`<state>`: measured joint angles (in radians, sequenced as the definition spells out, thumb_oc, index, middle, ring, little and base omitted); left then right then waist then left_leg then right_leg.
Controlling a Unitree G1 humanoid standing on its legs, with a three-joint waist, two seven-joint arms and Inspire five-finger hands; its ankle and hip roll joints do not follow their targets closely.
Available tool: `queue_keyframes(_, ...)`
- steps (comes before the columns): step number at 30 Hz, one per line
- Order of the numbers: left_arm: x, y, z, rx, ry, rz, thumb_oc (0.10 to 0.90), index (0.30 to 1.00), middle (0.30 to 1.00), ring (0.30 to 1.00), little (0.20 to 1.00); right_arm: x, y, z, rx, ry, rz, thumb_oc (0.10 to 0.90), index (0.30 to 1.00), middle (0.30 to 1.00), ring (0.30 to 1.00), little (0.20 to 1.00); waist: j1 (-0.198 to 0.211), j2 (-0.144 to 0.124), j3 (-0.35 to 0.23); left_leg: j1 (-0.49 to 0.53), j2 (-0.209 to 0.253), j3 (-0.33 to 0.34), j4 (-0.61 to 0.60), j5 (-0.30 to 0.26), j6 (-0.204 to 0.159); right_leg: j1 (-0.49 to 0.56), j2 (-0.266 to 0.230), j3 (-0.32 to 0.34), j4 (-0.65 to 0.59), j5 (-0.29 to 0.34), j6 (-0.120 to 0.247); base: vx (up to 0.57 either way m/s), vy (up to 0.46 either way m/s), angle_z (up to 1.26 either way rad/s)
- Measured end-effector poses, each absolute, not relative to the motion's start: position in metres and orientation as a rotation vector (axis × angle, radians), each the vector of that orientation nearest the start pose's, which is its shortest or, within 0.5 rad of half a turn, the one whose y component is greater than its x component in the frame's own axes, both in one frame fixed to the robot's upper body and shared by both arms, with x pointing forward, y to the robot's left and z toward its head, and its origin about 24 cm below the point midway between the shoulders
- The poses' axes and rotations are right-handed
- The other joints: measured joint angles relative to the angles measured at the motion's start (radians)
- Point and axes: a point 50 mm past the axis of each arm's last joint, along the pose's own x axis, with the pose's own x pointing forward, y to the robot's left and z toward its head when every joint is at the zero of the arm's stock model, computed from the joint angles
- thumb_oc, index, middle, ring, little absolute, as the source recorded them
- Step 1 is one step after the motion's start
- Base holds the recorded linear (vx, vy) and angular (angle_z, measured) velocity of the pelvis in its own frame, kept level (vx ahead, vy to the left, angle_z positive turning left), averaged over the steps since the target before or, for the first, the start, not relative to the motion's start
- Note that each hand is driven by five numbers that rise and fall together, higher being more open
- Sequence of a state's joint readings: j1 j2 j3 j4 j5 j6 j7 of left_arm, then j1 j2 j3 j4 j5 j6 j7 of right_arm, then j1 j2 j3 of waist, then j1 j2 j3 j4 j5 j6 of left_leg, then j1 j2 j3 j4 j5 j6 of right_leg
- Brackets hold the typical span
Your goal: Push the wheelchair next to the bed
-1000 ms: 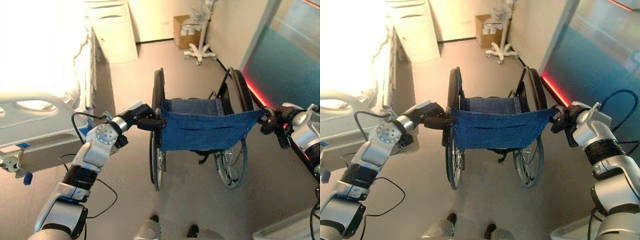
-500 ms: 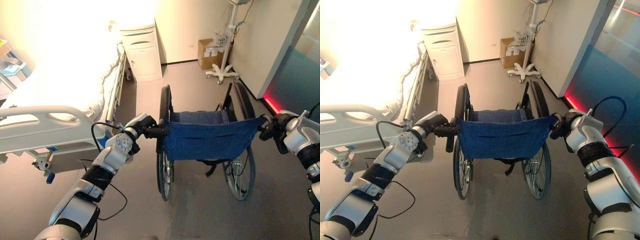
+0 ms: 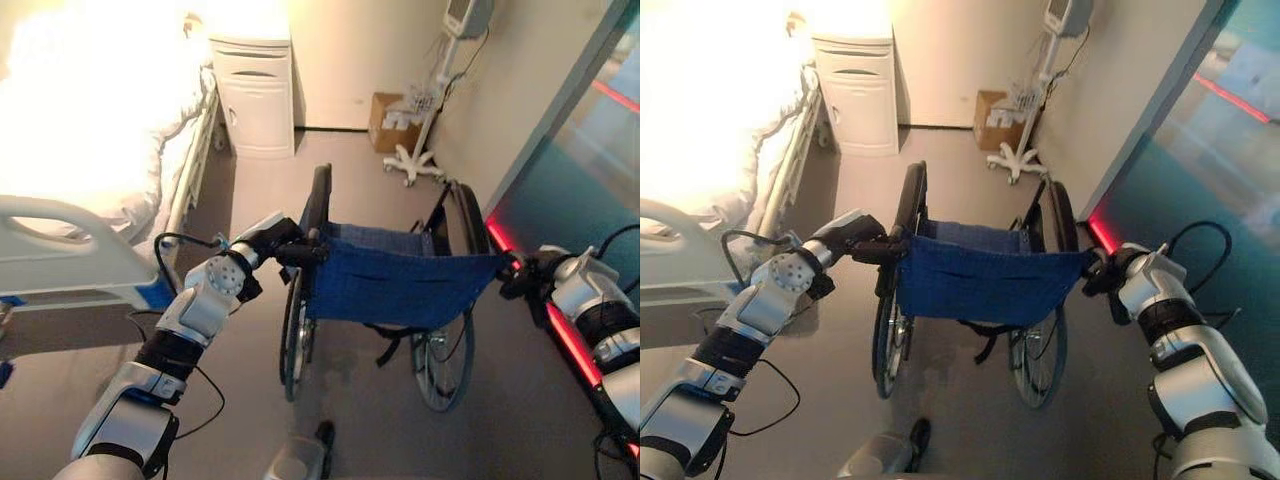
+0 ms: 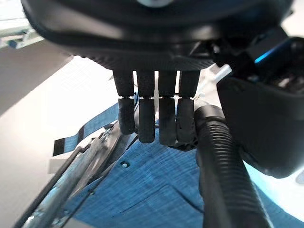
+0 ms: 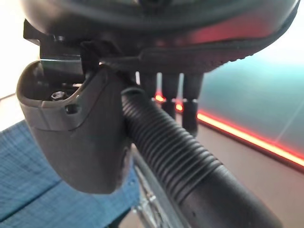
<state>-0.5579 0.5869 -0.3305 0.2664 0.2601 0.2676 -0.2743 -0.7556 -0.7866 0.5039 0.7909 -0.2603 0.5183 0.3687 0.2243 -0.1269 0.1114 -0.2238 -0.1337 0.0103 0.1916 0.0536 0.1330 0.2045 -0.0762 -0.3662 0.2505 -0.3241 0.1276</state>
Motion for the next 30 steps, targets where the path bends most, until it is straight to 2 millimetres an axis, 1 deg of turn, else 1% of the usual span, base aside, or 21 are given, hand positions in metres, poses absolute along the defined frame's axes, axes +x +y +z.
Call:
queue_keyframes(2,0.350,0.181,0.119,0.950,0.100,-0.305,0.400,0.300,0.300,0.300,0.300,0.338,-0.331,0.107,-1.083,0.813,-0.054,0.400,0.300,0.300,0.300,0.300,-0.043,0.021,-0.002,0.000,-0.027,-0.053,-0.012,0.009,0.000,-0.069,0.004,0.050,0.233,0.028,-0.030,0.34,0.085,0.74)
queue_keyframes(4,0.351,0.176,0.116,0.938,0.084,-0.304,0.400,0.300,0.300,0.300,0.300,0.338,-0.339,0.117,-1.096,0.795,-0.094,0.400,0.300,0.300,0.300,0.300,-0.041,0.033,0.001,0.063,-0.060,-0.162,-0.066,0.032,0.022,-0.113,0.007,0.117,0.363,0.041,-0.067,0.39,-0.046,0.03)
queue_keyframes(5,0.351,0.175,0.118,0.931,0.073,-0.295,0.400,0.300,0.300,0.300,0.300,0.341,-0.337,0.125,-1.115,0.752,-0.106,0.400,0.300,0.300,0.300,0.300,-0.029,0.082,0.027,0.103,-0.057,-0.253,-0.080,0.035,0.018,-0.136,0.028,0.133,0.390,0.012,-0.110,0.43,-0.143,-0.79)
queue_keyframes(6,0.352,0.176,0.120,0.925,0.067,-0.286,0.400,0.300,0.300,0.300,0.300,0.345,-0.336,0.137,-1.142,0.696,-0.115,0.400,0.300,0.300,0.300,0.300,-0.019,0.154,0.063,0.143,-0.020,-0.292,-0.089,0.036,0.009,-0.164,0.070,0.135,0.377,-0.003,-0.131,0.42,-0.175,-0.89)
queue_keyframes(7,0.352,0.178,0.122,0.930,0.066,-0.288,0.400,0.300,0.300,0.300,0.300,0.347,-0.335,0.153,-1.173,0.644,-0.127,0.400,0.300,0.300,0.300,0.300,-0.014,0.215,0.085,0.167,0.002,-0.335,-0.094,0.031,-0.009,-0.237,0.093,0.136,0.353,-0.010,-0.129,0.41,-0.209,-0.59)
queue_keyframes(8,0.352,0.179,0.122,0.932,0.070,-0.287,0.400,0.300,0.300,0.300,0.300,0.348,-0.334,0.160,-1.186,0.621,-0.132,0.400,0.300,0.300,0.300,0.300,-0.013,0.229,0.089,0.170,0.005,-0.343,-0.102,0.014,-0.033,-0.285,0.087,0.141,0.340,-0.007,-0.128,0.53,-0.293,-0.26)
queue_keyframes(10,0.352,0.188,0.122,0.929,0.089,-0.271,0.400,0.300,0.300,0.300,0.300,0.352,-0.324,0.158,-1.192,0.604,-0.107,0.400,0.300,0.300,0.300,0.300,-0.035,0.190,0.109,0.190,0.009,-0.213,-0.101,-0.081,-0.069,-0.366,0.018,0.157,0.237,0.013,-0.101,0.53,-0.328,0.21)
queue_keyframes(11,0.353,0.194,0.122,0.925,0.105,-0.262,0.400,0.300,0.300,0.300,0.300,0.354,-0.321,0.158,-1.184,0.607,-0.095,0.400,0.300,0.300,0.300,0.300,-0.060,0.171,0.110,0.171,0.024,-0.148,-0.021,-0.095,-0.008,-0.377,-0.035,0.201,0.122,0.060,-0.017,0.45,-0.317,0.86)
queue_keyframes(12,0.351,0.196,0.117,0.919,0.110,-0.255,0.400,0.300,0.300,0.300,0.300,0.355,-0.317,0.153,-1.163,0.636,-0.090,0.400,0.300,0.300,0.300,0.300,-0.075,0.144,0.117,0.182,-0.021,-0.256,0.001,-0.117,-0.024,-0.381,-0.085,0.220,0.016,0.137,0.033,0.52,-0.398,1.00)
queue_keyframes(13,0.350,0.200,0.118,0.915,0.095,-0.227,0.400,0.300,0.300,0.300,0.300,0.357,-0.311,0.150,-1.153,0.650,-0.083,0.400,0.300,0.300,0.300,0.300,-0.077,0.126,0.114,0.186,-0.012,-0.307,0.004,-0.129,-0.044,-0.389,-0.086,0.218,-0.109,0.197,0.074,0.45,-0.370,0.74)
queue_keyframes(14,0.350,0.203,0.122,0.925,0.081,-0.214,0.400,0.300,0.300,0.300,0.300,0.358,-0.310,0.150,-1.145,0.652,-0.081,0.400,0.300,0.300,0.300,0.300,-0.081,0.108,0.116,0.181,-0.004,-0.317,0.006,-0.137,-0.048,-0.389,-0.089,0.218,-0.169,0.220,0.084,0.45,-0.372,0.54)
queue_keyframes(16,0.349,0.213,0.134,0.953,0.043,-0.171,0.400,0.300,0.300,0.300,0.300,0.362,-0.300,0.147,-1.109,0.641,-0.062,0.400,0.300,0.300,0.300,0.300,-0.088,0.044,0.115,0.176,0.008,-0.366,0.010,-0.163,-0.074,-0.360,-0.117,0.206,-0.262,0.298,0.101,0.46,-0.348,0.76)
queue_keyframes(18,0.350,0.212,0.137,0.961,0.026,-0.160,0.400,0.300,0.300,0.300,0.300,0.363,-0.299,0.150,-1.098,0.627,-0.068,0.400,0.300,0.300,0.300,0.300,-0.108,0.041,0.117,0.176,0.048,-0.377,0.011,-0.197,-0.049,-0.351,-0.092,0.193,-0.229,0.331,0.104,0.42,-0.281,0.98)
queue_keyframes(20,0.351,0.205,0.136,0.967,0.019,-0.180,0.400,0.300,0.300,0.300,0.300,0.362,-0.306,0.160,-1.115,0.624,-0.101,0.400,0.300,0.300,0.300,0.300,-0.130,0.070,0.132,0.168,0.081,-0.276,0.084,-0.216,-0.060,-0.347,-0.079,0.179,-0.126,0.333,0.092,0.37,-0.204,0.89)
queue_keyframes(21,0.351,0.202,0.134,0.966,0.019,-0.195,0.400,0.300,0.300,0.300,0.300,0.359,-0.310,0.161,-1.126,0.630,-0.108,0.400,0.300,0.300,0.300,0.300,-0.135,0.087,0.133,0.175,0.094,-0.272,0.071,-0.243,-0.077,-0.348,-0.071,0.176,-0.084,0.326,0.076,0.28,-0.085,0.82)
queue_keyframes(22,0.348,0.197,0.131,0.967,0.013,-0.218,0.400,0.300,0.300,0.300,0.300,0.355,-0.315,0.159,-1.136,0.643,-0.109,0.400,0.300,0.300,0.300,0.300,-0.135,0.085,0.129,0.198,0.119,-0.255,0.031,-0.252,-0.094,-0.348,-0.069,0.173,-0.040,0.283,0.005,0.25,-0.058,0.93)
queue_keyframes(23,0.345,0.193,0.133,0.959,-0.013,-0.229,0.400,0.300,0.300,0.300,0.300,0.353,-0.319,0.161,-1.140,0.649,-0.112,0.400,0.300,0.300,0.300,0.300,-0.156,0.075,0.124,0.222,0.133,-0.220,-0.012,-0.255,-0.090,-0.337,-0.078,0.150,-0.048,0.264,-0.027,0.23,-0.048,0.96)
queue_keyframes(25,0.344,0.184,0.125,0.925,-0.009,-0.254,0.400,0.300,0.300,0.300,0.300,0.350,-0.325,0.164,-1.153,0.656,-0.131,0.400,0.300,0.300,0.300,0.300,-0.171,0.078,0.126,0.215,0.143,-0.142,0.070,-0.251,-0.100,-0.290,-0.100,0.087,-0.057,0.265,-0.044,0.21,-0.112,0.87)
queue_keyframes(26,0.342,0.177,0.118,0.907,-0.003,-0.271,0.400,0.300,0.300,0.300,0.300,0.346,-0.332,0.165,-1.172,0.673,-0.147,0.400,0.300,0.300,0.300,0.300,-0.183,0.107,0.108,0.217,0.159,-0.115,0.090,-0.222,-0.125,-0.277,-0.092,0.061,-0.047,0.240,-0.038,0.25,-0.151,0.67)
queue_keyframes(28,0.342,0.169,0.115,0.877,-0.010,-0.290,0.400,0.300,0.300,0.300,0.300,0.343,-0.339,0.171,-1.195,0.676,-0.175,0.400,0.300,0.300,0.300,0.300,-0.189,0.130,0.095,0.224,0.169,-0.123,0.042,-0.218,-0.148,-0.288,-0.079,0.074,-0.007,0.207,-0.037,0.28,-0.180,0.58)
queue_keyframes(30,0.345,0.162,0.123,0.870,-0.042,-0.286,0.400,0.300,0.300,0.300,0.300,0.342,-0.344,0.176,-1.212,0.677,-0.202,0.400,0.300,0.300,0.300,0.300,-0.199,0.141,0.089,0.233,0.185,-0.162,-0.010,-0.206,-0.167,-0.317,-0.080,0.092,0.054,0.180,-0.064,0.27,-0.183,0.58)
